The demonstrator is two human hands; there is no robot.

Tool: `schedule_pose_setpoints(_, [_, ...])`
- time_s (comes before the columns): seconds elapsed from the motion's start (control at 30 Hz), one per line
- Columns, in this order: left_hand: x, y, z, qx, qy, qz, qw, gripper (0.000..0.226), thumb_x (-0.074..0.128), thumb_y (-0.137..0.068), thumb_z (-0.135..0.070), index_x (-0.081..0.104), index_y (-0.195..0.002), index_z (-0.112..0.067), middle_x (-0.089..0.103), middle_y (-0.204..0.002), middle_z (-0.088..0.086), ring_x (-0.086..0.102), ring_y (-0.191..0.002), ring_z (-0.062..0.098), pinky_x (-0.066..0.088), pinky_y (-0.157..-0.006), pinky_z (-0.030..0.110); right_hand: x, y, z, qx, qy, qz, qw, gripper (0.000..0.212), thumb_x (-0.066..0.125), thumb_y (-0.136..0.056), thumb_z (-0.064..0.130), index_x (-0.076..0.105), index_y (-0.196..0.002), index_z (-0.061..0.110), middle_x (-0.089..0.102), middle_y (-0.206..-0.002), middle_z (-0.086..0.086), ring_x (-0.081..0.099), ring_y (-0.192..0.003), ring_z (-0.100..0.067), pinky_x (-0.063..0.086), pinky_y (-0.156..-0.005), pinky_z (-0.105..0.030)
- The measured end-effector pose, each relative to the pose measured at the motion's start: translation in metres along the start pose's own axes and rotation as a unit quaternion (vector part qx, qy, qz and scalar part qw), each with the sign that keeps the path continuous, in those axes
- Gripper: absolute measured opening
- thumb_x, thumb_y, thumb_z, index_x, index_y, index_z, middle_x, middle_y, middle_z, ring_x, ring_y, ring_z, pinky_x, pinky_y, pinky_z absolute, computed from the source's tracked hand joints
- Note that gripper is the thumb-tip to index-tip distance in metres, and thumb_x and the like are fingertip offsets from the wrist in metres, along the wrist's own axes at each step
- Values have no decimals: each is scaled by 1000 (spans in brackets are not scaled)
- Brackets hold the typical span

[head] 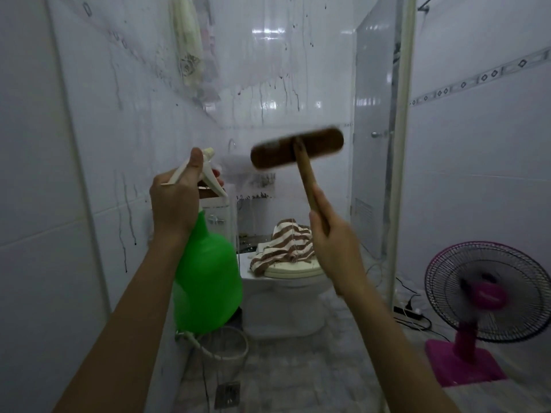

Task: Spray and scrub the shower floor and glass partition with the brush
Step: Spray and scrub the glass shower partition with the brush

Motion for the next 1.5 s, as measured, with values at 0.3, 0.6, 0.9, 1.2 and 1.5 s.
schedule_pose_setpoints(0.3, [13, 3, -5, -4, 10, 1, 1000, 35, 50, -103, -41, 75, -84, -26, 76, -86, 8, 76, -77, 27, 62, -82, 46, -7, -82, 40, -39, 14, -17, 999, 49, 40, -102, 28, 26, -148, 36, 48, -65, 0, 42, -50, -4, 40, -47, -16])
schedule_pose_setpoints(0.6, [13, -4, -15, 13, 20, -1, 1000, 34, 50, -103, -42, 74, -79, -33, 77, -87, 9, 76, -80, 30, 60, -85, 51, 5, -56, 37, -53, 39, -8, 998, 50, 41, -102, 26, 25, -147, 37, 44, -59, 5, 42, -43, -4, 37, -42, -13])
schedule_pose_setpoints(0.9, [16, -9, -13, 14, 15, -2, 1000, 43, 52, -98, -49, 78, -65, -38, 78, -80, 4, 76, -79, 30, 60, -84, 53, 11, 1, 7, -59, 25, 17, 998, 53, 43, -101, 24, 25, -147, 40, 43, -56, 7, 42, -43, -3, 35, -41, -14])
schedule_pose_setpoints(1.2, [32, -10, -18, 11, 13, 0, 1000, 39, 50, -103, -39, 74, -76, -24, 76, -74, -4, 75, -68, 17, 61, -69, 27, -14, -58, 12, -60, -3, -31, 998, 50, 41, -101, 26, 27, -148, 37, 47, -63, 1, 42, -46, -6, 39, -42, -16])
schedule_pose_setpoints(1.5, [61, -1, -3, -4, -11, 23, 1000, 46, 45, -102, -50, 79, -92, -20, 78, -91, 8, 74, -89, 30, 58, -90, 47, -69, -111, 0, -6, -48, -83, 995, 47, 40, -102, 29, 29, -147, 39, 46, -69, -4, 40, -51, -11, 43, -45, -27])
Point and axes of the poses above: each hand's wrist, its own y-axis away from the middle knuckle, its own x-axis out of the palm, z = x × y, the point moved 10 cm from there along -y, towards the middle knuckle
